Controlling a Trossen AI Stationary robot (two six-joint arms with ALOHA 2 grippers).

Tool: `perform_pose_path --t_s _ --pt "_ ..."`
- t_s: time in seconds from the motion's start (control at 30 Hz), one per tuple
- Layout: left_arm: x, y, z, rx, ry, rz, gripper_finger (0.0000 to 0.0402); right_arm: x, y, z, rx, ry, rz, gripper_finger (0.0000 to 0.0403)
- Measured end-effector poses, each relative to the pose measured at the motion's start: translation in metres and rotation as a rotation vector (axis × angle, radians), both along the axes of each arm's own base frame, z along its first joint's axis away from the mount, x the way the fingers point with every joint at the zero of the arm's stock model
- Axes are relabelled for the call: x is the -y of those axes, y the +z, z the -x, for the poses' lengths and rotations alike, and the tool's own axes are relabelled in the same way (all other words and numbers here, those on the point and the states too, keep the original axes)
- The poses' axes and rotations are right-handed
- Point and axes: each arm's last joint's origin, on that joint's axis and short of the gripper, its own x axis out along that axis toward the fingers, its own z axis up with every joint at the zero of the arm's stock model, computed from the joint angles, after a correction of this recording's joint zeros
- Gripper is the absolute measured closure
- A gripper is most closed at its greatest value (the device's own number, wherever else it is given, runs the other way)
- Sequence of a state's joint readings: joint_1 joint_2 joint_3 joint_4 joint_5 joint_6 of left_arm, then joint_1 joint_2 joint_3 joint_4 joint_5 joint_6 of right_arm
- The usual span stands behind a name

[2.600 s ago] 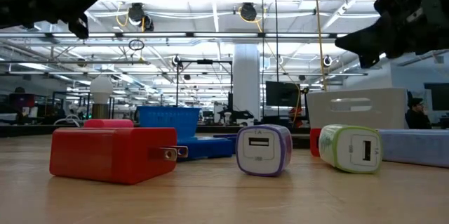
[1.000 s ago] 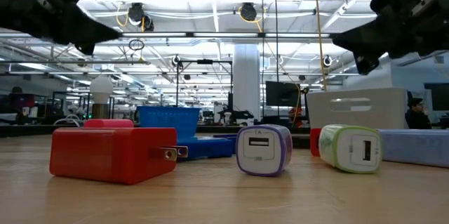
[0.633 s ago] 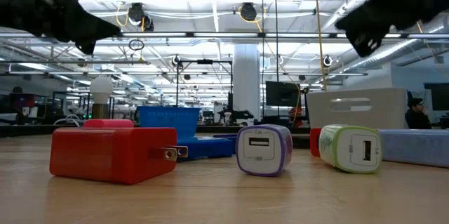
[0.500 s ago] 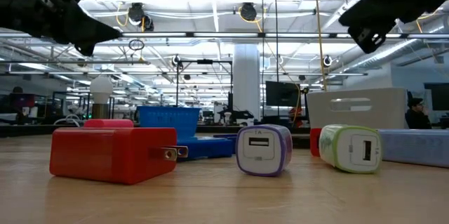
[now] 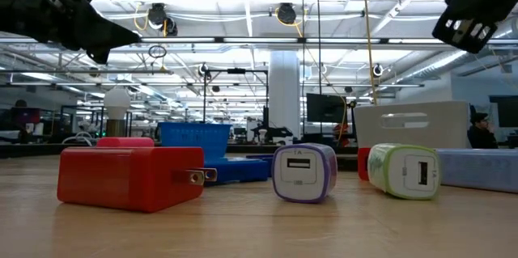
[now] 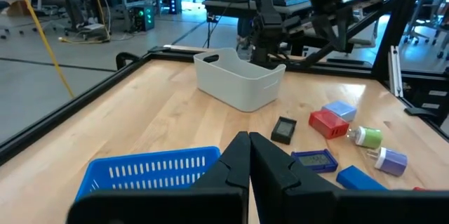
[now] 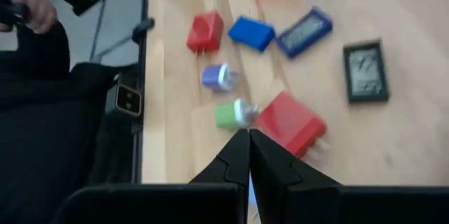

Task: Pick & Place Office items
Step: Put the light blue charger adapter into the gray bin

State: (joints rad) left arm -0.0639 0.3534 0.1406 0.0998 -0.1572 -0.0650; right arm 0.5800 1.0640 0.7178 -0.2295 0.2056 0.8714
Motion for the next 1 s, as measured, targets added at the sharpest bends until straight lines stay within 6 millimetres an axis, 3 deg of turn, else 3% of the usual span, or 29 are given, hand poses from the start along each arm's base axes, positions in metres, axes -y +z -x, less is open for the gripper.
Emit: perform_pose_path --t_s 0.37,0.6,0.73,1.0 --pt "0.000 -0.001 0.000 0.001 0.011 0.093 0.0381 -0.047 0.023 -0.039 -0.288 -0.080 0.126 0.0403" --pt "0.000 -0.001 0.000 0.000 0.008 0.070 0.0395 -0.062 0.005 -0.058 -0.424 -0.154 0.116 0.0388" --pt "0.000 -0.001 0.000 -0.008 0.008 0.068 0.0392 -0.066 -0.008 -0.061 -0.505 -0.192 0.074 0.0339" --pt "0.000 -0.006 0.001 -0.065 -0.001 0.001 0.0374 -0.066 -0.020 -0.065 -0.610 -0.325 -0.040 0.0193"
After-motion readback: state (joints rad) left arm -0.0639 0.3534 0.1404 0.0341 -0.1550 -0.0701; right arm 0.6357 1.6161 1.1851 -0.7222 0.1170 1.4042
